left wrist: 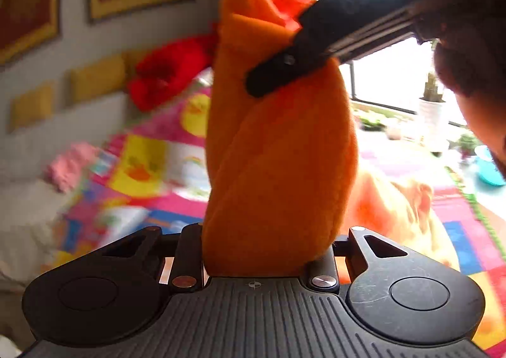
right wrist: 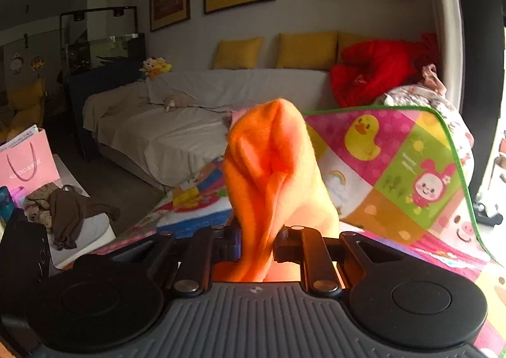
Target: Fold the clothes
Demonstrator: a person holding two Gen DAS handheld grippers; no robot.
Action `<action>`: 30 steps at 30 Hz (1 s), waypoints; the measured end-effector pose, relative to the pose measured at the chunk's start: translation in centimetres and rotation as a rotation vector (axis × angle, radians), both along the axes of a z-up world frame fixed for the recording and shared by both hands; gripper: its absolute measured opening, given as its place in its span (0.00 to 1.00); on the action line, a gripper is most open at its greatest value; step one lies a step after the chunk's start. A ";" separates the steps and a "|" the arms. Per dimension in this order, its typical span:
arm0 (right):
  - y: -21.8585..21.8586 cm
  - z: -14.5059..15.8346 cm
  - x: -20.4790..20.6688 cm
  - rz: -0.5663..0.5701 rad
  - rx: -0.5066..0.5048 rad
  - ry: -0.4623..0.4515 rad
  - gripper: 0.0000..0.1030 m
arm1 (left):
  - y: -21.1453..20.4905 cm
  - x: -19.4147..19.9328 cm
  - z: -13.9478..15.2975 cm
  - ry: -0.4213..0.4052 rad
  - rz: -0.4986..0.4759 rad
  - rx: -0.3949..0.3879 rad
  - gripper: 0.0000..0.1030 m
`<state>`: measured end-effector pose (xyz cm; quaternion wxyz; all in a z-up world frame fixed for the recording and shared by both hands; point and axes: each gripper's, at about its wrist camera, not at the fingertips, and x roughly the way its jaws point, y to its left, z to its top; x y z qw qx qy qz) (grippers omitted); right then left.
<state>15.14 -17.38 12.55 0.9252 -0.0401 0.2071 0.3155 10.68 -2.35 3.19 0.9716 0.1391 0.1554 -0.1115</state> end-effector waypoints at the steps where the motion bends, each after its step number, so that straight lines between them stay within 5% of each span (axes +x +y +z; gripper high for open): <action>1: 0.2 0.5 -0.3 0.014 0.015 -0.013 0.16 | 0.1 -0.6 0.4 -0.047 0.017 0.048 0.30; 6: -1.4 0.2 -1.4 0.014 0.042 -0.003 0.16 | -2.2 -2.9 -1.3 -0.170 -0.007 0.310 0.30; 13: -7.2 -4.9 -2.2 -0.106 0.084 0.141 0.16 | -5.5 -5.1 -2.9 -0.074 -0.186 0.301 0.41; 17: -9.8 -9.0 -1.9 -0.201 0.073 0.232 0.16 | -5.5 -5.7 -2.6 0.035 -0.314 0.208 0.51; 21: -10.2 -12.1 -0.9 -0.265 0.011 0.284 0.18 | -3.4 -5.5 -1.2 0.153 -0.379 -0.016 0.67; 25: -8.8 -13.0 -0.6 -0.269 -0.034 0.227 0.18 | 0.2 -3.6 1.4 0.189 -0.301 -0.270 0.82; 30: -6.1 -12.8 0.4 -0.244 -0.099 0.139 0.19 | 1.7 1.9 0.4 0.240 -0.085 -0.250 0.87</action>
